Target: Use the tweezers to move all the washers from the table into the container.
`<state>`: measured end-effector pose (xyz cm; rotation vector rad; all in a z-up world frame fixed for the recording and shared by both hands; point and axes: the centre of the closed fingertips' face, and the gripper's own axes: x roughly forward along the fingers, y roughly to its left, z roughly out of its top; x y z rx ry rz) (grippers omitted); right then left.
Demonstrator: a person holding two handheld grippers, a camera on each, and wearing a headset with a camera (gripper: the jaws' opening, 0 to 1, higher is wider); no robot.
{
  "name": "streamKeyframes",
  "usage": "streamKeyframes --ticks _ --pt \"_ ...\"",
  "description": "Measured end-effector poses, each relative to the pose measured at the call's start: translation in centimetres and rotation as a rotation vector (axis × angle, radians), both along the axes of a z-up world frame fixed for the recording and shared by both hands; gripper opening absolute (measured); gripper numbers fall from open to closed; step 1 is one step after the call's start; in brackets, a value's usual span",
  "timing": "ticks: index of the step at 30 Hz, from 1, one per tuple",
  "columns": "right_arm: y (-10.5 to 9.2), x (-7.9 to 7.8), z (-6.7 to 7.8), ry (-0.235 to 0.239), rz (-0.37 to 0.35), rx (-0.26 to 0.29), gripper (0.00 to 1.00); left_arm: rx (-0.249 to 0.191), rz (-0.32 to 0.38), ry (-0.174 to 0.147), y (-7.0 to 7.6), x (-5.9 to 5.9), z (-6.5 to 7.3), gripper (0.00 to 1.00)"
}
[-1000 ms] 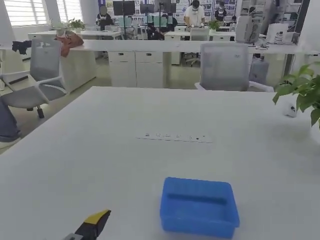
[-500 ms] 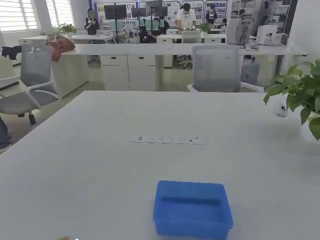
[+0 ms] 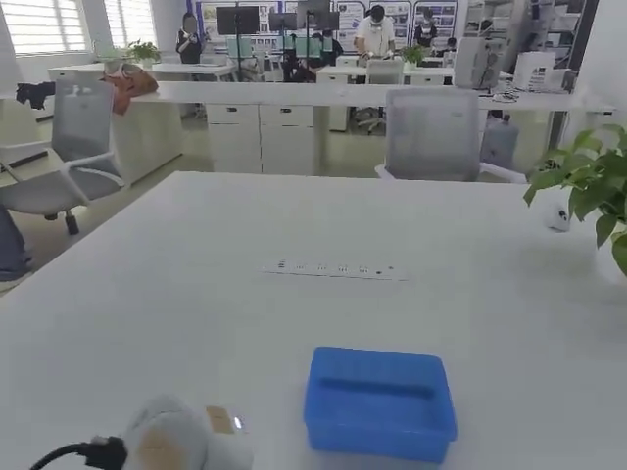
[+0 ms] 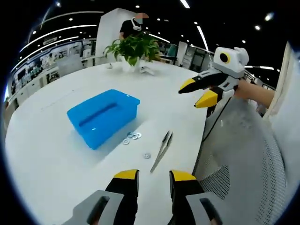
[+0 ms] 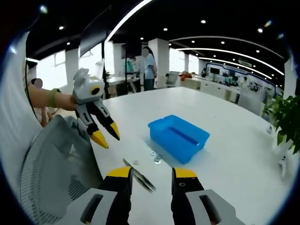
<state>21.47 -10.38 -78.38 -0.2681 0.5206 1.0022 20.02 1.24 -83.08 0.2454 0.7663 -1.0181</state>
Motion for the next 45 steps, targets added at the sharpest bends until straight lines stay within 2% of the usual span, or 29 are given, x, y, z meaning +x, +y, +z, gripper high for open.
streamKeyframes --ticks 2,6,9,10,12,16,17,21,24,27,28,34,35,40,45 --pt "0.2 0.0 -0.4 0.006 0.011 -0.008 0.29 0.021 -0.022 0.011 -0.3 0.1 -0.5 0.21" --pt "0.5 -0.2 -1.3 0.019 0.035 -0.042 0.28 0.071 -0.072 0.012 -1.0 0.3 -1.6 0.19" --pt "0.7 -0.2 -2.0 0.034 0.052 -0.063 0.27 0.085 -0.103 0.014 -1.6 0.4 -2.2 0.19" --pt "0.8 -0.3 -2.1 0.039 0.057 -0.068 0.27 0.113 -0.117 0.02 -1.4 0.4 -2.6 0.19" --pt "0.8 -0.3 -2.5 0.044 0.064 -0.086 0.26 0.142 -0.15 0.007 -1.6 0.5 -3.2 0.17" --pt "0.9 -0.5 -3.4 0.053 0.096 -0.133 0.25 0.181 -0.192 0.01 -2.1 0.6 -3.9 0.13" --pt "0.9 -0.6 -3.5 0.052 0.102 -0.139 0.25 0.201 -0.217 -0.009 -2.2 0.7 -4.0 0.12" --pt "0.9 -0.7 -3.9 0.051 0.126 -0.166 0.25 0.241 -0.272 -0.031 -2.7 0.5 -4.3 0.08" --pt "0.9 -0.6 -4.1 0.05 0.138 -0.183 0.25 0.295 -0.34 -0.07 -2.7 0.5 -4.6 0.04" --pt "0.9 -0.5 -4.3 0.047 0.152 -0.2 0.24 0.322 -0.372 -0.08 -2.8 0.3 -4.9 0.0" --pt "0.9 -0.5 -4.3 0.047 0.155 -0.202 0.24 0.327 -0.386 -0.093 -2.9 0.4 -4.9 0.0" --pt "1.2 -0.5 -4.7 0.022 0.221 -0.243 0.18 0.302 -0.402 -0.117 -2.8 0.0 -4.6 0.0" --pt "1.2 -0.6 -4.9 0.029 0.225 -0.25 0.18 0.296 -0.411 -0.126 -2.8 -0.1 -4.4 0.0" --pt "1.5 -0.8 -5.6 0.027 0.273 -0.292 0.19 0.251 -0.42 -0.149 -2.8 -0.4 -2.8 0.0" --pt "2.0 -1.0 -5.9 0.026 0.312 -0.314 0.19 0.177 -0.398 -0.172 -3.0 -0.7 -0.2 0.0"
